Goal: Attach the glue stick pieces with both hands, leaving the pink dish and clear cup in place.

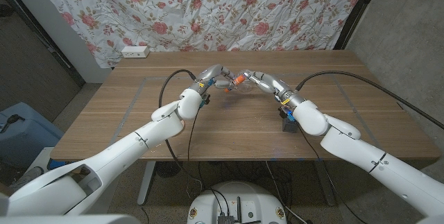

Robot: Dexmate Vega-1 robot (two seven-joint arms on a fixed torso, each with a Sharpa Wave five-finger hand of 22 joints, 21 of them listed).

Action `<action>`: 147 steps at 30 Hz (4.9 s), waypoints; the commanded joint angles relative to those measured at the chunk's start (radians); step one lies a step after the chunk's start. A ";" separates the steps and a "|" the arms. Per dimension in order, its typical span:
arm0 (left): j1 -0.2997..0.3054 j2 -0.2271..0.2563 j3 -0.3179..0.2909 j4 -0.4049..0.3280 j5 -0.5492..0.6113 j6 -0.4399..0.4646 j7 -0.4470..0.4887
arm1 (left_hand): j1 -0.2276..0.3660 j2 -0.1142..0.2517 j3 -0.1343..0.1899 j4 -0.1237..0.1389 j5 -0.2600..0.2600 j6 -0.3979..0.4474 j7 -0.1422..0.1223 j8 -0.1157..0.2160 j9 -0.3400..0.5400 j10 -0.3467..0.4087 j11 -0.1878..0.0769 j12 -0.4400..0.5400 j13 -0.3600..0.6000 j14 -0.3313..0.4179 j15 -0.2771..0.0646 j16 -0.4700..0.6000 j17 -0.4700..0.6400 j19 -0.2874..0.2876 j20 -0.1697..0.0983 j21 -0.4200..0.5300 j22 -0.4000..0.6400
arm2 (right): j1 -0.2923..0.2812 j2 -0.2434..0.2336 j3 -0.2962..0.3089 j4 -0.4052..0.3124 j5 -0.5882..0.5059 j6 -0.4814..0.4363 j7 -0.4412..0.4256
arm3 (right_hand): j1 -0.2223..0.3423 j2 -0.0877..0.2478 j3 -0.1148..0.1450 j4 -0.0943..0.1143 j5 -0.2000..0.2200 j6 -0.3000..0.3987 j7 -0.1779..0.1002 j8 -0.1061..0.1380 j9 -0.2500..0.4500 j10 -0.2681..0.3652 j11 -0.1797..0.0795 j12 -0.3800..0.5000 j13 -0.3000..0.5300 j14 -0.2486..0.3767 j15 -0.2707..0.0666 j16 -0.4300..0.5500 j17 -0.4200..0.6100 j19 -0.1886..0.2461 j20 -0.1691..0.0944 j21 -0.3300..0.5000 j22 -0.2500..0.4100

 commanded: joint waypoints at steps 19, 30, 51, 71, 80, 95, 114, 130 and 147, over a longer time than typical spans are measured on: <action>-0.039 0.069 -0.009 -0.031 0.014 0.020 -0.108 | -0.035 0.085 0.022 0.042 0.007 -0.001 -0.006 -0.009 0.012 0.001 -0.035 -0.003 0.005 -0.011 -0.151 -0.008 0.001 -0.021 -0.017 -0.003 0.002 | 0.002 0.036 0.068 0.086 0.161 0.053 -0.042 | 0.008 -0.009 0.012 -0.004 0.007 -0.016 -0.006 -0.006 0.001 -0.018 0.010 -0.002 0.003 0.001 0.003 -0.002 0.001 0.018 -0.020 0.007 0.005; -0.051 0.101 -0.009 -0.047 0.039 0.034 -0.152 | -0.037 0.082 0.018 0.041 0.007 -0.011 -0.009 -0.011 0.012 -0.008 -0.036 -0.002 0.005 -0.023 -0.151 -0.010 0.001 -0.027 -0.018 -0.004 0.002 | 0.020 0.050 0.077 0.126 0.215 0.074 -0.044 | 0.010 -0.009 0.016 -0.007 0.007 -0.018 -0.005 -0.006 0.001 -0.027 0.009 -0.004 0.002 0.001 -0.002 -0.004 -0.001 0.024 -0.029 0.007 0.005; -0.095 0.165 0.016 -0.044 0.125 0.020 -0.271 | -0.038 0.082 0.011 0.040 0.010 -0.042 -0.024 -0.016 0.014 -0.046 -0.036 -0.003 0.006 -0.053 -0.151 -0.013 0.000 -0.056 -0.018 -0.008 0.002 | 0.042 0.071 0.092 0.177 0.275 0.078 -0.076 | 0.008 -0.007 0.027 -0.010 0.009 -0.037 0.001 -0.009 0.000 -0.047 0.029 -0.004 0.000 0.027 -0.022 0.000 -0.005 0.082 -0.046 0.020 0.004; -0.116 0.173 0.060 -0.009 0.233 0.034 -0.351 | -0.048 0.086 0.005 0.044 0.011 -0.042 -0.026 -0.009 0.018 -0.061 -0.036 -0.001 0.007 -0.065 -0.149 -0.010 0.001 -0.068 -0.014 -0.008 0.001 | 0.077 0.115 0.106 0.316 0.401 0.201 -0.031 | 0.010 -0.004 0.039 -0.014 0.009 -0.047 0.008 -0.009 0.000 -0.059 0.032 -0.003 0.000 0.044 -0.037 -0.002 -0.009 0.098 -0.067 0.014 0.003; -0.118 0.174 0.073 -0.006 0.278 0.053 -0.372 | -0.055 0.086 0.006 0.046 0.011 -0.051 -0.029 -0.011 0.017 -0.065 -0.036 0.001 0.008 -0.067 -0.149 -0.011 0.000 -0.071 -0.012 -0.007 0.001 | 0.085 0.131 0.118 0.355 0.487 0.225 0.015 | 0.009 -0.002 0.043 -0.014 0.009 -0.050 0.011 -0.009 0.000 -0.059 0.039 -0.001 -0.001 0.045 -0.027 -0.003 -0.010 0.095 -0.068 0.010 0.003; -0.139 0.171 0.099 0.015 0.330 0.054 -0.409 | -0.070 0.081 0.008 0.046 0.012 -0.063 -0.033 -0.012 0.017 -0.077 -0.036 0.001 0.008 -0.071 -0.145 -0.013 -0.002 -0.080 -0.008 -0.007 0.000 | 0.090 0.154 0.130 0.393 0.587 0.254 0.051 | -0.004 -0.005 0.044 -0.010 0.007 -0.065 0.019 -0.011 -0.001 -0.070 0.044 -0.003 -0.001 0.025 -0.022 -0.013 -0.007 0.074 -0.080 -0.001 0.003; -0.178 0.165 0.128 0.019 0.402 0.071 -0.487 | -0.114 0.049 -0.012 0.047 0.010 -0.132 -0.051 -0.027 0.018 -0.163 -0.036 -0.008 0.006 -0.103 -0.137 -0.012 -0.001 -0.114 0.007 -0.008 0.000 | 0.062 0.151 0.141 0.378 0.617 0.260 0.029 | -0.008 -0.003 0.049 -0.009 0.007 -0.066 0.023 -0.008 -0.001 -0.071 0.047 -0.001 -0.001 0.025 -0.018 -0.014 -0.007 0.071 -0.080 -0.002 0.003; -0.175 0.184 0.133 -0.045 0.491 0.133 -0.565 | -0.173 -0.011 -0.049 0.049 0.011 -0.257 -0.056 -0.040 0.011 -0.310 -0.036 -0.009 0.003 -0.160 -0.132 -0.012 -0.001 -0.153 0.027 -0.008 -0.001 | 0.059 0.156 0.141 0.375 0.616 0.262 0.013 | -0.007 -0.002 0.055 -0.010 0.007 -0.062 0.021 -0.006 -0.001 -0.069 0.046 0.001 -0.001 0.025 -0.009 -0.015 -0.007 0.070 -0.078 -0.002 0.003; -0.165 0.178 0.132 -0.086 0.582 0.198 -0.653 | -0.265 -0.053 -0.085 0.061 0.007 -0.405 -0.051 -0.045 0.004 -0.474 -0.035 -0.011 -0.002 -0.226 -0.118 -0.011 0.001 -0.217 0.052 -0.012 -0.002 | 0.050 0.155 0.140 0.368 0.601 0.263 -0.006 | -0.009 -0.002 0.059 -0.011 0.007 -0.061 0.019 -0.005 -0.001 -0.069 0.047 0.002 0.000 0.021 -0.003 -0.017 -0.007 0.066 -0.069 -0.003 0.003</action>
